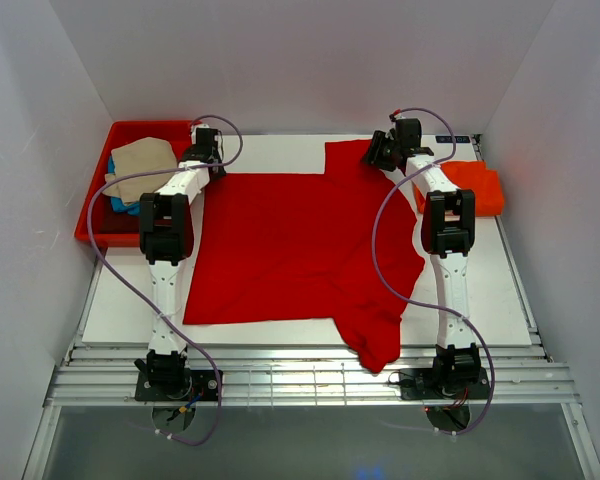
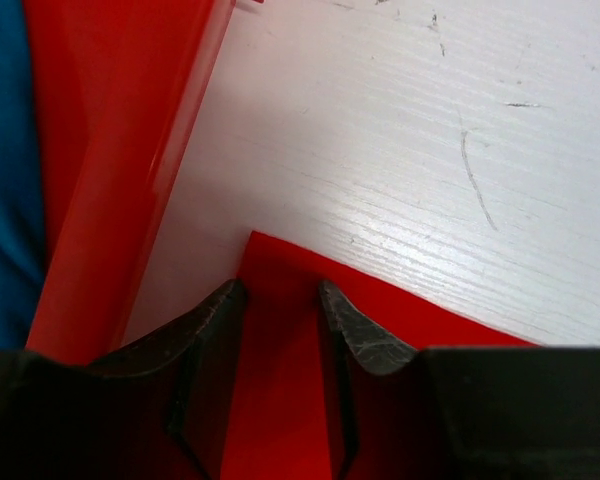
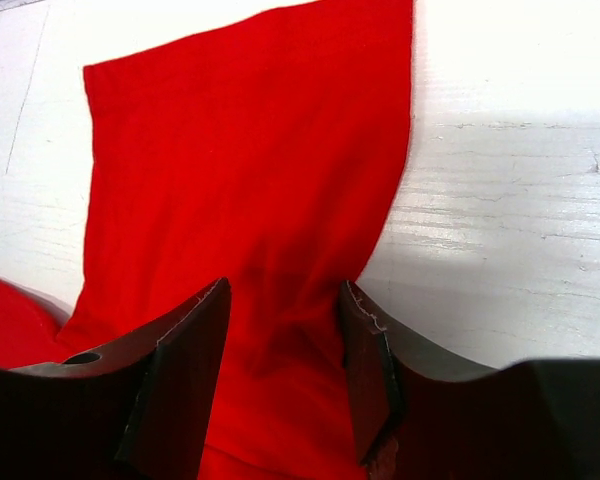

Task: Fold and stack the t-shirts
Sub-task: Flatten the tshirt out, then fold the tshirt

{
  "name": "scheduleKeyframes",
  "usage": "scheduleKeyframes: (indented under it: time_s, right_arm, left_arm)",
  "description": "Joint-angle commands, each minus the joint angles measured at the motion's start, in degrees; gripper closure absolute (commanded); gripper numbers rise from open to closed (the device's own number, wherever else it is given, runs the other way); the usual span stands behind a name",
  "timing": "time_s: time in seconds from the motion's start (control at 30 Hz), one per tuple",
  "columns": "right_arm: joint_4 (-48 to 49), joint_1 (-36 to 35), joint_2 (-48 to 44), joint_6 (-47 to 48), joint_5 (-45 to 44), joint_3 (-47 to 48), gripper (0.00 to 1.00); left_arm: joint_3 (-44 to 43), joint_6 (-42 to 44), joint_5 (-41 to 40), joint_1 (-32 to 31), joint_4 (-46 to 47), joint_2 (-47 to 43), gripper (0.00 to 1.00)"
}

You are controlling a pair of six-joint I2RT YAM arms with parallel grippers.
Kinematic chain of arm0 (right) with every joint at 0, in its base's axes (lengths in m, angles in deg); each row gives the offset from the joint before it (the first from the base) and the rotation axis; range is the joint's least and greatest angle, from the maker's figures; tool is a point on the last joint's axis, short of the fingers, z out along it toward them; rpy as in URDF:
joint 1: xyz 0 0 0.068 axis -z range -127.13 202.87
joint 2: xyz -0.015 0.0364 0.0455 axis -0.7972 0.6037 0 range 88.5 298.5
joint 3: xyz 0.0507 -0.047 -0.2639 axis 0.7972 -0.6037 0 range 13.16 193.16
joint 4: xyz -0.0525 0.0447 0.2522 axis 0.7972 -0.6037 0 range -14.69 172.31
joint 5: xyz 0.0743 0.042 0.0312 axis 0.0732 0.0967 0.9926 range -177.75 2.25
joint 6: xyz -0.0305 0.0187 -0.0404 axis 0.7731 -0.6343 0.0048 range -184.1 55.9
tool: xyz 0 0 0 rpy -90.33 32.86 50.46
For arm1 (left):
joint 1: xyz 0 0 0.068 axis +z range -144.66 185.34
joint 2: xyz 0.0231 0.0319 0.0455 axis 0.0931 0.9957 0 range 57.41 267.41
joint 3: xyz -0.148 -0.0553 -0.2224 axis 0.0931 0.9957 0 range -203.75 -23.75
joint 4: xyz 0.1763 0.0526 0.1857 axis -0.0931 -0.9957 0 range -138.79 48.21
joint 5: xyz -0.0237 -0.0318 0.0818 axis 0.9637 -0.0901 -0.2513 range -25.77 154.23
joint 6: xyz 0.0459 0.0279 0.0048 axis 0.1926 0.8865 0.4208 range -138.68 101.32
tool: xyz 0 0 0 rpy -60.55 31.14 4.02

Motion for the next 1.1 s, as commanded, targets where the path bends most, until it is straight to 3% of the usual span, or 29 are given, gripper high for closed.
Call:
scheduleKeyframes:
  time_s: [0.0,0.2,0.27,0.4,0.43,0.47,0.57,0.93,1.07]
  right_arm:
    - [-2.43,-0.27,-2.95,1.82,-0.38,-1.0,0.46]
    - [-2.52,-0.27,-3.92,2.43,-0.55,-1.96,0.46]
    - [-2.69,-0.27,-4.18,2.52,-0.73,-2.4,0.46]
    - [-2.69,-0.27,-5.24,2.7,-1.96,-3.98,0.5]
    - [-2.87,-0.27,-5.5,2.7,-2.66,-3.99,0.57]
    - [-3.05,-0.27,-6.02,2.52,-3.97,-3.99,0.73]
    - [-3.05,-0.09,-6.99,1.99,-5.21,-2.94,0.88]
    - [0.56,1.31,-12.0,0.76,-0.21,-0.38,0.92]
    - [0.56,1.31,-15.94,1.55,1.64,-4.67,0.92]
  left_arm:
    - [-0.19,-1.09,-7.42,4.53,-3.31,2.78,0.54]
    - [-0.97,-1.44,-7.25,6.99,-4.45,4.53,0.71]
    - [-1.59,-1.27,-6.63,7.17,-4.72,5.58,0.86]
    - [-1.77,-1.09,-4.53,7.17,-4.72,6.03,1.0]
    - [-1.59,-1.0,-3.82,7.17,-4.55,6.03,1.0]
    - [-1.51,-1.09,-3.12,7.08,-4.46,5.6,1.0]
    - [-0.37,-1.18,-0.39,7.0,-3.49,4.28,1.0]
    - [8.15,-2.06,3.3,5.59,1.08,-7.13,1.0]
    - [13.25,-2.5,3.92,5.59,3.36,-12.59,1.0]
